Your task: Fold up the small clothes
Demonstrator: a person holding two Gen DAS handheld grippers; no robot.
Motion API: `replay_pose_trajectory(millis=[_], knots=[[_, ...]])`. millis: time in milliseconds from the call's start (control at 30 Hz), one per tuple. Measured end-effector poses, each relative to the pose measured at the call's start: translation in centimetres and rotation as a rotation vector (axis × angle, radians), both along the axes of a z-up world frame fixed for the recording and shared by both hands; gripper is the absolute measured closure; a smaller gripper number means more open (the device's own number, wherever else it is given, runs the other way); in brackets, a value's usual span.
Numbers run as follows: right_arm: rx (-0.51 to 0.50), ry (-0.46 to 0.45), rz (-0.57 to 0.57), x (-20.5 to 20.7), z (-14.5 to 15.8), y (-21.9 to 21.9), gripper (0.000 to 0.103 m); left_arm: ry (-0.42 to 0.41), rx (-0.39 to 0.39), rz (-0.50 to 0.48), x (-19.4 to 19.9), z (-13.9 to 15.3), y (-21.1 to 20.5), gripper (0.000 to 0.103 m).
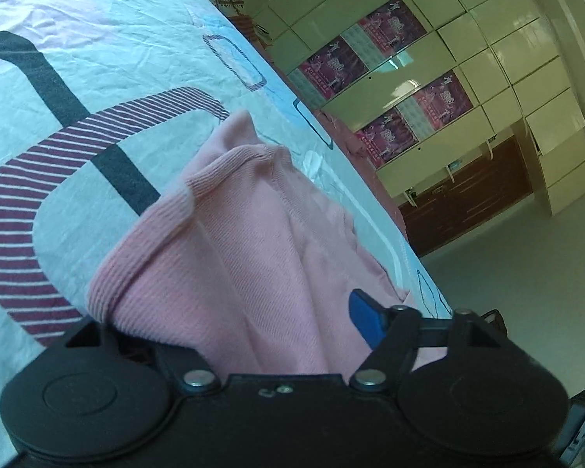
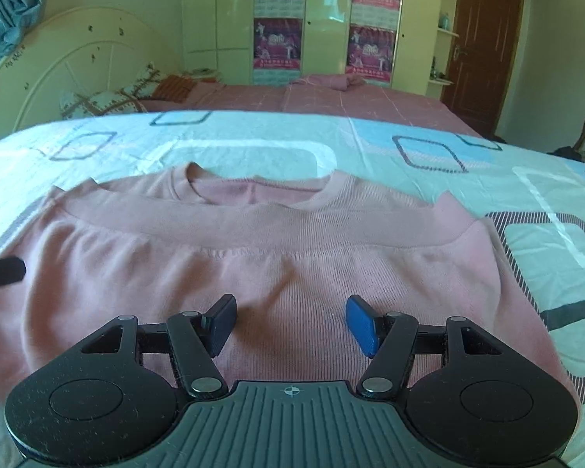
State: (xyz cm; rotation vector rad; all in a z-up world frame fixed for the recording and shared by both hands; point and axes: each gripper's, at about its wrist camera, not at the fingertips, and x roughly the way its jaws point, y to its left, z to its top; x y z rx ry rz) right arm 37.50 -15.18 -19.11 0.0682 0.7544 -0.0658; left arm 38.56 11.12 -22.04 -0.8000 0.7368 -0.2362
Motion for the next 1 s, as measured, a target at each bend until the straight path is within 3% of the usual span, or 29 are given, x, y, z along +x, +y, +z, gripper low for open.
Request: replay_pose_trajectory(millis=[33, 100, 133, 333, 533, 767, 867, 1000], knots=[[-0.017, 0.015, 0.008, 0.2, -0.5, 0.2, 0.041, 0.007, -0.013, 0.012, 0.3, -0.3, 0.2, 0.055], [-0.055, 0.01, 0.024, 0.2, -0.9, 0.7, 0.041, 0.025, -0.036, 0.039, 0.7, -1.0, 0.8, 0.078], [-0.063, 0.009, 0.029, 0.2, -1.0, 0.8, 0.039, 0.03, -0.046, 0.049, 0.8, -1.2, 1.0, 0.081], [-0.048, 0.006, 0.052, 0.2, -1.1, 0.3, 0.037, -0.019, -0.01, 0.057, 0.0, 0.6, 0.3, 0.09], [0.044, -0.025, 0.08, -0.1, -0.1, -1.8, 0.037, -0.122, 0.124, 0.01, -0.5, 5.2, -3.2, 0.093], [0.153, -0.074, 0.048, -2.4, 2.2, -8.0, 0.037, -0.264, 0.28, -0.202, 0.1, 10.3, -13.8, 0.093], [0.183, -0.085, 0.003, -3.9, 2.7, -11.8, 0.037, -0.312, 0.337, -0.339, -0.3, 10.4, -20.3, 0.093], [0.226, -0.071, -0.07, -6.3, 2.5, -17.1, 0.037, -0.309, 0.404, -0.509, -1.5, 8.0, -27.7, 0.093]])
